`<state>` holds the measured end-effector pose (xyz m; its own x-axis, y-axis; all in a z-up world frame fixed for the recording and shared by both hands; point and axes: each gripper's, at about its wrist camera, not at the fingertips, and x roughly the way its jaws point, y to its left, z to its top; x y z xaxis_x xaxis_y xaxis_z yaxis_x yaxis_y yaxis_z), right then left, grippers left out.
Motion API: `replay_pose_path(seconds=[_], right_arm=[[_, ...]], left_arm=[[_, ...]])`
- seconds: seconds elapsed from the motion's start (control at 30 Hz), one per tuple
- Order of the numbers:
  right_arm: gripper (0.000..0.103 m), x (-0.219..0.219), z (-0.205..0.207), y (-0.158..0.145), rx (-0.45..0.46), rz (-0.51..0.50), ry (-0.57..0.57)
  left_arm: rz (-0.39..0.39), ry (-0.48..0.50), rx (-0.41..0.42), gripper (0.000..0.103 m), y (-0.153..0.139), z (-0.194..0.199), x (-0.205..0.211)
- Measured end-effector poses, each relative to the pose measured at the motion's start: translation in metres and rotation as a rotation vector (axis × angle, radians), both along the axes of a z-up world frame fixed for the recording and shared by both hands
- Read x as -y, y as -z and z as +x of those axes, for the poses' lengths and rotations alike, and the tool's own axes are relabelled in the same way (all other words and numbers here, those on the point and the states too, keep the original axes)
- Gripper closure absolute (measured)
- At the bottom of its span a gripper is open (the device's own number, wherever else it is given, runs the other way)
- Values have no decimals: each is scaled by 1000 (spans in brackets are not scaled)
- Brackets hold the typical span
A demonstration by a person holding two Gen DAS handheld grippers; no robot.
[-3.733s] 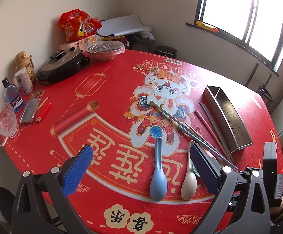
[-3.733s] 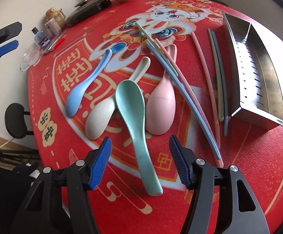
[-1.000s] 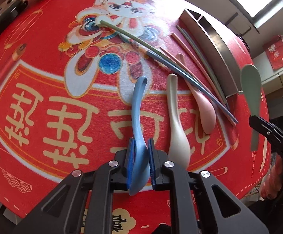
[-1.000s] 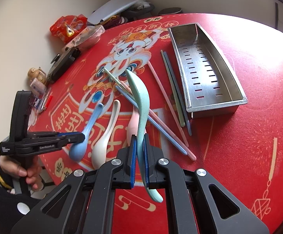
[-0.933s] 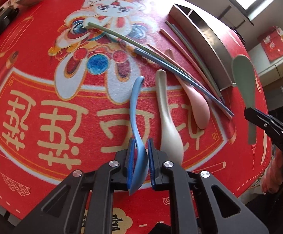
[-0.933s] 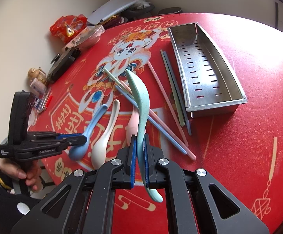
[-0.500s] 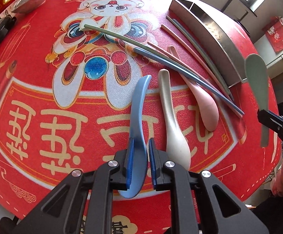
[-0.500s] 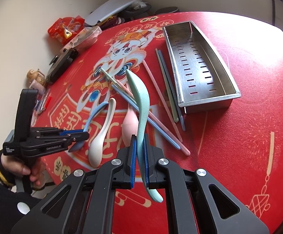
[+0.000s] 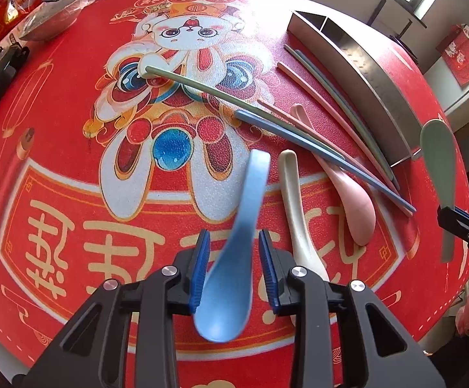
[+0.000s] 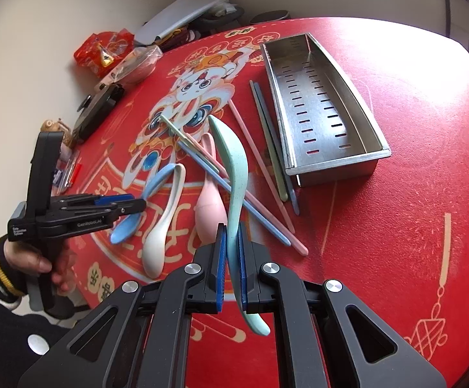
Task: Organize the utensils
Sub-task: 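Grasp the blue spoon with the left gripper while the right gripper lifts the mint spoon, then lower the mint green spoon into the steel tray and open the right gripper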
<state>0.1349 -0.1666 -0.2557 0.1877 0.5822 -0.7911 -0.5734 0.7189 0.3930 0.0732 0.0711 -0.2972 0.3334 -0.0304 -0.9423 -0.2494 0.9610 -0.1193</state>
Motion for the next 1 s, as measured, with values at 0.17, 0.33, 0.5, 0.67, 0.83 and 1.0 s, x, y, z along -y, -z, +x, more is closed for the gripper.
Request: replay_pose_path(seconds=[0.17, 0.33, 0.5, 0.67, 0.83, 1.0], right_arm=[[96, 0, 4, -1, 3, -3, 10], [96, 2, 12, -5, 16, -16, 27], [96, 5, 40, -16, 21, -29, 53], [96, -8, 88, -30, 70, -46, 46], [96, -36, 135, -9, 24, -92, 37], [96, -55, 154, 24, -42, -162, 23]], left_arm=[[-16, 24, 6, 71, 2, 5, -1], [-43, 47, 15, 71, 6, 11, 2], [-60, 40, 17, 71, 12, 17, -2], [-77, -2, 26, 71, 13, 23, -10], [-143, -58, 46, 71, 2, 18, -17], [-135, -54, 38, 71, 0, 10, -14]])
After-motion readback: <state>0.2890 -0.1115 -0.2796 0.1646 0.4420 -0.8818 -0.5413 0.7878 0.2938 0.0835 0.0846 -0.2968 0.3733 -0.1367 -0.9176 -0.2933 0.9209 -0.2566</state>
